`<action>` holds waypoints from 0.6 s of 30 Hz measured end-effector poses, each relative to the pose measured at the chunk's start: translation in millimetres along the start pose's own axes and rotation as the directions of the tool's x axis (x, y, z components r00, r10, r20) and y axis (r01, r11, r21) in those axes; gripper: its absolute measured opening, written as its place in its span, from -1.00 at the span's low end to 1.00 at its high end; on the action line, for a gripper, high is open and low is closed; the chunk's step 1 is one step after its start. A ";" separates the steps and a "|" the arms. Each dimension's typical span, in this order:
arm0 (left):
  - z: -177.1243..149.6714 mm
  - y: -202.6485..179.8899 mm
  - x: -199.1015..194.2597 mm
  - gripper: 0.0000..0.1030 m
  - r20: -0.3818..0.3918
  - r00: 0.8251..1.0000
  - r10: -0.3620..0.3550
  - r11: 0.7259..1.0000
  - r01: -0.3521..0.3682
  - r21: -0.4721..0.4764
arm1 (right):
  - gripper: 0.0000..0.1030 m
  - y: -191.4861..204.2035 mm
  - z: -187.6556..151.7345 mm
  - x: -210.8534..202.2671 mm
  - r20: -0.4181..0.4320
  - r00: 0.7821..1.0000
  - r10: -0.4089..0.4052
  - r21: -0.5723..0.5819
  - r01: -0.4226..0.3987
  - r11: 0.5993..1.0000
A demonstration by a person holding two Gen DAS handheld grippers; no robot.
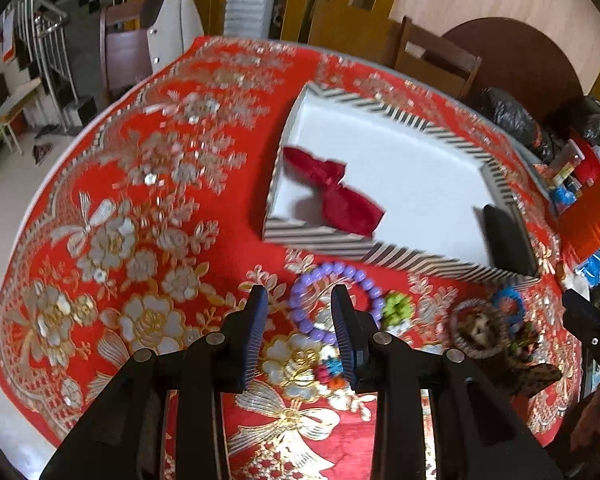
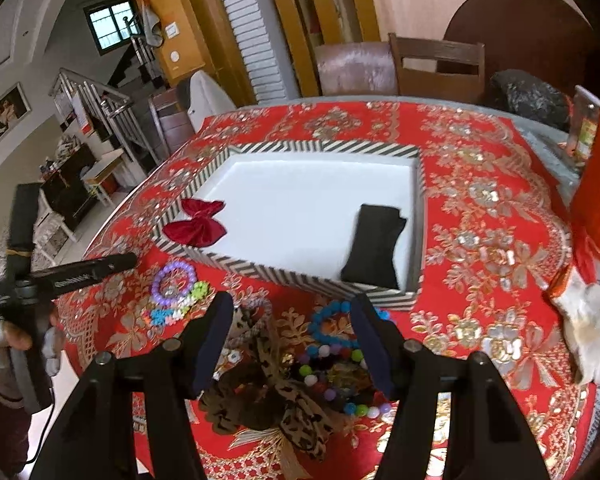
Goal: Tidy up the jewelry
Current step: 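Grasp the purple bead bracelet with the left tool while the right tool grasps the grey beaded bracelet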
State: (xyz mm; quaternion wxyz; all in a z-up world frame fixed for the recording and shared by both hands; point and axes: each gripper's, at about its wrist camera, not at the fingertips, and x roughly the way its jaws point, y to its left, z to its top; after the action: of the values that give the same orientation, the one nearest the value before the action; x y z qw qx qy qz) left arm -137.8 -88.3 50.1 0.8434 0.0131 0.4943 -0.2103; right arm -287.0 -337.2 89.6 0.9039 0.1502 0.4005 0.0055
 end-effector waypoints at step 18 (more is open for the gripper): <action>4.7 -8.0 41.2 -0.52 -0.047 0.998 0.052 0.997 -0.050 0.060 | -0.84 11.1 3.0 85.4 -0.243 0.957 0.156 0.011 -0.158 0.987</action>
State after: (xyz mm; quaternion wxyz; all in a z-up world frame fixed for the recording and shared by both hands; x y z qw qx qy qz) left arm -119.4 -110.7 19.4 0.8355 0.0555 0.5077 -0.2027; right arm -225.6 -316.3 32.8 0.8454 0.1756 0.4950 0.0972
